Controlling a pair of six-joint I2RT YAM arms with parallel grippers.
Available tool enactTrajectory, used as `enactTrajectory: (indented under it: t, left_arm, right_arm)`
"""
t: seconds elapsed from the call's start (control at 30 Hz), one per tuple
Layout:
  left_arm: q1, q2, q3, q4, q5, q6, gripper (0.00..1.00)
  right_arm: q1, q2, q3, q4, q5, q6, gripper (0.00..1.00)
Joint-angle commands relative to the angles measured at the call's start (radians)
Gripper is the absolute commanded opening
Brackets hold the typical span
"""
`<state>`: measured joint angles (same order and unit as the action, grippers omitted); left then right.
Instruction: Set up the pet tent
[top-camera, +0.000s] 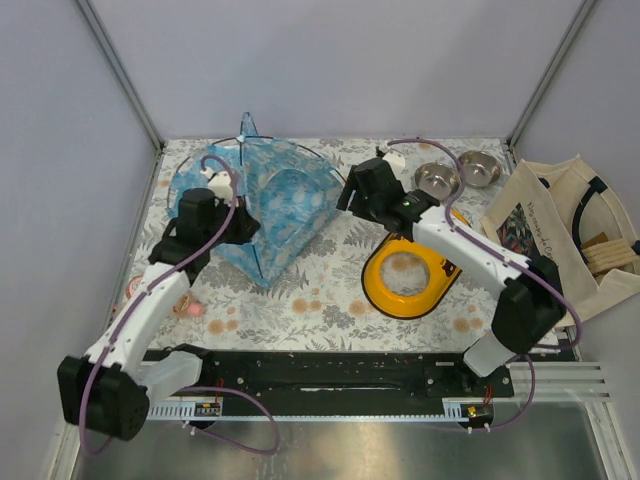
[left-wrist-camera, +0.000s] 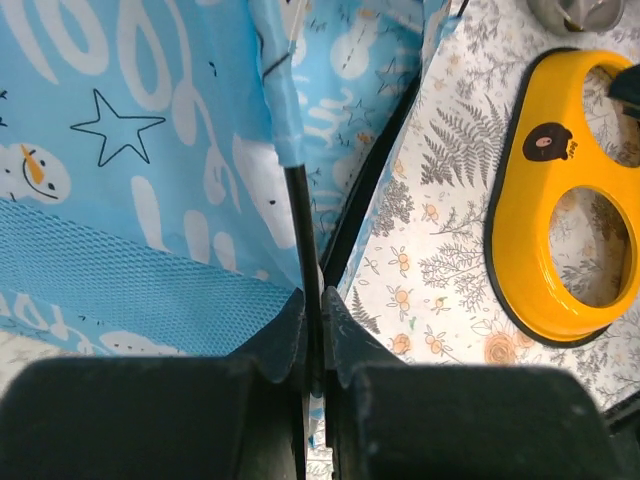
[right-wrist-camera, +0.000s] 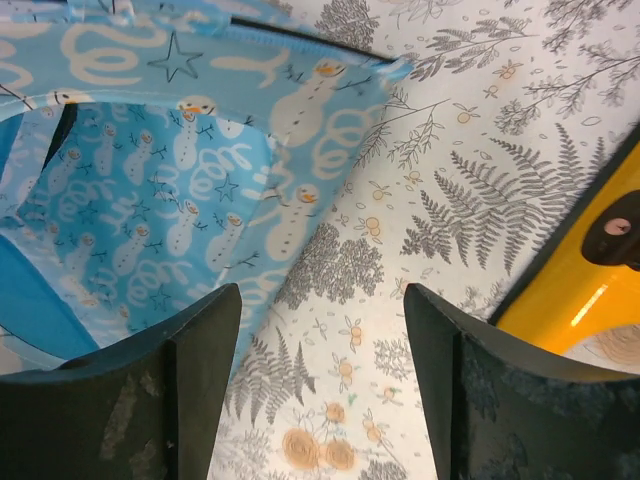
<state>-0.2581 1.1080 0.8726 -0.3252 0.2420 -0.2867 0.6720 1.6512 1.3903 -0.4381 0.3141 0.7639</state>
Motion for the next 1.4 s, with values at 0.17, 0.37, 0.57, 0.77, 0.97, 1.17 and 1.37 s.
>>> enactTrajectory:
  t: [0.17,0.37,0.57,0.77,0.97,1.17,1.37]
  left_arm:
    - [0.019,-0.068,0.115,-0.083,0.146,0.42,0.0]
    - [0.059,-0.134,0.128,-0.008,0.092,0.478,0.0]
    - [0.095,-0.073,0.069,0.036,0.053,0.527,0.0]
    - [0.118,0.041,0.054,0.106,-0.11,0.523,0.05]
    - [0.172,0.096,0.051,0.204,-0.345,0.523,0.0]
    - [0.203,0.136,0.111,0.175,-0.408,0.509,0.67]
    - [0.203,-0.002,0.143,0.051,-0.4,0.29,0.99]
  right_arm:
    - [-0.022,-0.235,-0.163,-0.05,-0.082,-0.041,0.76]
    - [-0.023,-0.289,-0.181,-0.093,-0.081,-0.066,0.76]
    - [-0.026,-0.294,-0.178,-0.106,-0.109,-0.063,0.76]
    - [-0.028,-0.295,-0.188,-0.105,-0.13,-0.064,0.76]
    - [-0.037,-0.28,-0.182,-0.108,-0.147,-0.064,0.76]
    - [-0.051,-0.245,-0.168,-0.172,-0.077,-0.066,0.78]
    - [-0.078,-0.205,-0.253,-0.234,0.071,-0.032,0.85]
